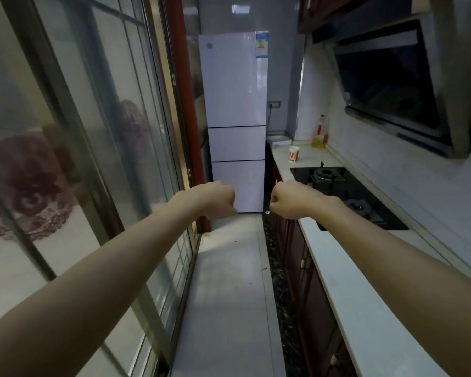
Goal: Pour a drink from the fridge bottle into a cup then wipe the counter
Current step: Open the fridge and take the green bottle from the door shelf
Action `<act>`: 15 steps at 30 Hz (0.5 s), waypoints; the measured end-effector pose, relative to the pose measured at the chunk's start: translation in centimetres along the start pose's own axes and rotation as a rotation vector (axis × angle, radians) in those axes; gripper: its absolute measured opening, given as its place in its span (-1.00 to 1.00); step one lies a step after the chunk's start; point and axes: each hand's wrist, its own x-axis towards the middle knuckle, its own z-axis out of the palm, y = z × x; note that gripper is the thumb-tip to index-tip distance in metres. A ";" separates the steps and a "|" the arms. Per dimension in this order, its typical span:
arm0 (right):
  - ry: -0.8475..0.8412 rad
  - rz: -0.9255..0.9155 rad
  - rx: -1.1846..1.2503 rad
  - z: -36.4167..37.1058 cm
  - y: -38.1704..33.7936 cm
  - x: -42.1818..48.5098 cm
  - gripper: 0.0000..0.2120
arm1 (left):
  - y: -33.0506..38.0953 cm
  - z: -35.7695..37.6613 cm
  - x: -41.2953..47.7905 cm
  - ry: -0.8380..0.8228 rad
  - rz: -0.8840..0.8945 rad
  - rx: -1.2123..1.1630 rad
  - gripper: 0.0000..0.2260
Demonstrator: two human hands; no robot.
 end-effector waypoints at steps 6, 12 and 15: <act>-0.034 -0.018 -0.011 1.1 3.5 7.1 -0.80 | -0.9 -0.1 7.0 0.060 -0.038 0.056 -0.74; -0.019 -0.064 0.083 0.5 7.4 14.7 -0.78 | -0.8 -1.6 14.2 0.062 -0.077 0.032 -0.73; -0.007 -0.093 0.078 0.3 9.6 18.3 -0.81 | -1.5 -1.8 17.5 0.110 -0.097 0.022 -0.74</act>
